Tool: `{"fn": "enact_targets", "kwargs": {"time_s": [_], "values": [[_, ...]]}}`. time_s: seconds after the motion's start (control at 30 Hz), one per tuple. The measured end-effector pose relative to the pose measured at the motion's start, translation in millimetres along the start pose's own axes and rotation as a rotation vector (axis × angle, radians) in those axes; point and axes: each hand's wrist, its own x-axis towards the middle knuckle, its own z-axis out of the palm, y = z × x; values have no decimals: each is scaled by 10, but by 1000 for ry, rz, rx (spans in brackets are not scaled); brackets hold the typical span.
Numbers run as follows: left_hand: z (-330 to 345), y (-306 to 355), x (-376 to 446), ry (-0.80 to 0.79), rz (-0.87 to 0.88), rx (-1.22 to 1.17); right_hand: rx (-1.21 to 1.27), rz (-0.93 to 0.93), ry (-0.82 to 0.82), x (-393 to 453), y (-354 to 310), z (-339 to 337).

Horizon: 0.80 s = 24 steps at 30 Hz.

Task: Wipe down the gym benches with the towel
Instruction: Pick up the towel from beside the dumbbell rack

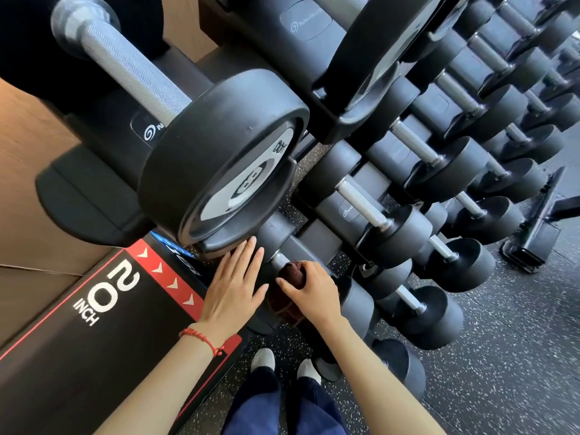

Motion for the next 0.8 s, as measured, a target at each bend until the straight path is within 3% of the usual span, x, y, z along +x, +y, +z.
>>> {"fn": "enact_targets", "kwargs": {"time_s": [0.47, 0.8], "values": [[57, 56, -7, -11, -23, 30, 61, -32, 11, -10, -23, -48], [8, 122, -199, 36, -63, -26, 87, -253, 174, -215, -144, -248]]}}
